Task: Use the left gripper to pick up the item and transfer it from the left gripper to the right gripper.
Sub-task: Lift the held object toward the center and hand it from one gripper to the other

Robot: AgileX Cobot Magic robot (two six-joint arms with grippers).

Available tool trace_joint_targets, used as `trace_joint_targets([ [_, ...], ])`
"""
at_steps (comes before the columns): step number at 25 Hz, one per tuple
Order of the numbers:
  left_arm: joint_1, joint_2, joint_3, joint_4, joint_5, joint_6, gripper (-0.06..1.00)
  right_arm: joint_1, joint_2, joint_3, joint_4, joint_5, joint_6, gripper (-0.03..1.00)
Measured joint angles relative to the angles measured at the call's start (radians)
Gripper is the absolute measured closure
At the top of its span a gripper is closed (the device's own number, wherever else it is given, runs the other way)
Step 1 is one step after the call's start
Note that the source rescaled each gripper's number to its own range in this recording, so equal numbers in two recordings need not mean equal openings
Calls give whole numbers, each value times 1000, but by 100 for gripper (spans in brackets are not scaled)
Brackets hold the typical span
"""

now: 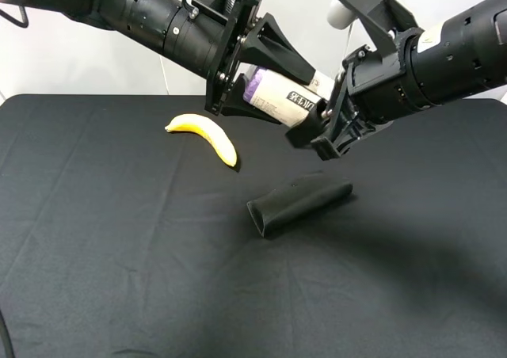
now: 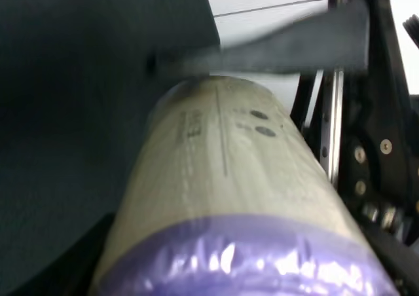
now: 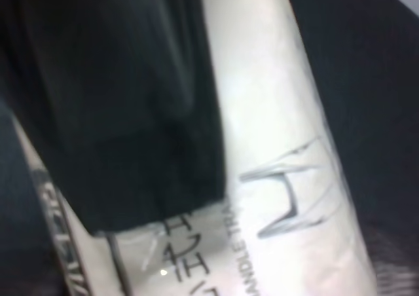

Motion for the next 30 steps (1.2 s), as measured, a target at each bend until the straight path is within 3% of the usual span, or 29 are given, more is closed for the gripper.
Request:
trace_joint_targets([
  [1, 0, 0, 0, 0, -1, 1, 94, 0, 0, 0, 0, 2, -9, 90],
  [16, 0, 0, -1, -2, -12, 6, 94, 0, 0, 0, -9, -1, -25, 90],
  [17, 0, 0, -1, -2, -16, 6, 86, 0, 0, 0, -9, -1, -25, 90],
  [18, 0, 0, -1, -7, -36, 6, 71, 0, 0, 0, -9, -3, -25, 90],
  [20, 0, 0, -1, -15, -53, 5, 27, 0, 1, 0, -11, 4, -27, 92],
  [21, 0, 0, -1, -15, -54, 5, 15, 0, 2, 0, -11, 7, -27, 92],
  [24, 0, 0, -1, -17, -53, 5, 0, 0, 8, 0, -11, 7, -27, 92],
  [30, 0, 0, -1, -18, -25, 5, -5, 0, 8, 0, -12, 7, -27, 92],
])
